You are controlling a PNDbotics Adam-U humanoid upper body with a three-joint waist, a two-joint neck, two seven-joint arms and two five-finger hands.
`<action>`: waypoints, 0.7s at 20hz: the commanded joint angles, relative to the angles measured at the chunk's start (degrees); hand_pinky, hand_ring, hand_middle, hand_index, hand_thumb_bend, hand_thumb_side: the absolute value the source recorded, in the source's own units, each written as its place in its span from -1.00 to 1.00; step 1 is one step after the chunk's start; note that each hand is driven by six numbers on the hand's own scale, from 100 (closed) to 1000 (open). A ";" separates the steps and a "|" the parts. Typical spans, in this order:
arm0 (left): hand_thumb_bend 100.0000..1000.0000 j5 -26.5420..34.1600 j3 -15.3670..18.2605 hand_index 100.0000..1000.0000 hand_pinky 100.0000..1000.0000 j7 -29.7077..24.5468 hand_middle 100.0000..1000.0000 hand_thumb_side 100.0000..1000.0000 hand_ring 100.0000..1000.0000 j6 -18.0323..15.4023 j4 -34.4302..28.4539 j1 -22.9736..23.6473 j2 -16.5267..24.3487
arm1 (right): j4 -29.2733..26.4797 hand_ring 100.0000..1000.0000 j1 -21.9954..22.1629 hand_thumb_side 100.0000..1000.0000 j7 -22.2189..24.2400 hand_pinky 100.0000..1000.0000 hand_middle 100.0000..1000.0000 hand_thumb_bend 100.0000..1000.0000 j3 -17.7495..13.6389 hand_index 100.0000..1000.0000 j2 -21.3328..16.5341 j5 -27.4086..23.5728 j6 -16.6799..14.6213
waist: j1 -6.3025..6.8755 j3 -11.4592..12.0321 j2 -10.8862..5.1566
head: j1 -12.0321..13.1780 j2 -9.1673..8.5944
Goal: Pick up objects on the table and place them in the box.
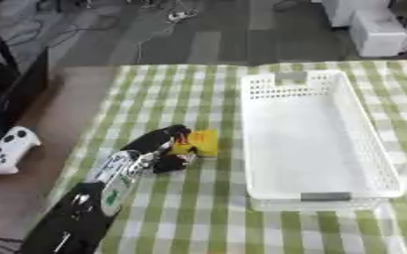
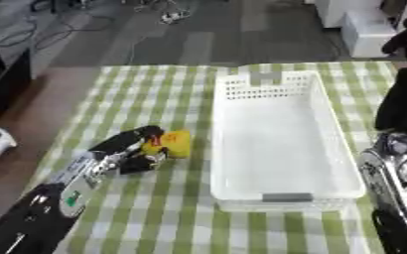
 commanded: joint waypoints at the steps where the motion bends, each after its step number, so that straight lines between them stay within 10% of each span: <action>1: -1.00 -0.68 0.45 1.00 1.00 0.08 1.00 1.00 1.00 -0.30 0.08 -0.80 0.24 | -0.76 -0.09 -1.34 0.55 -0.74 -0.50 -0.02 -1.00 -0.18 0.20 -0.06 0.49 -0.44 | -0.24 -0.16 -0.34 | 0.13 -0.05; 14: -1.00 -0.27 0.23 1.00 1.00 -0.09 1.00 1.00 1.00 -1.06 -2.79 -2.60 3.31 | -0.76 -0.09 -1.38 0.55 -0.84 -0.50 -0.02 -1.00 -0.12 0.20 -0.12 0.49 -0.32 | -0.06 -0.11 -0.41 | 0.18 -0.03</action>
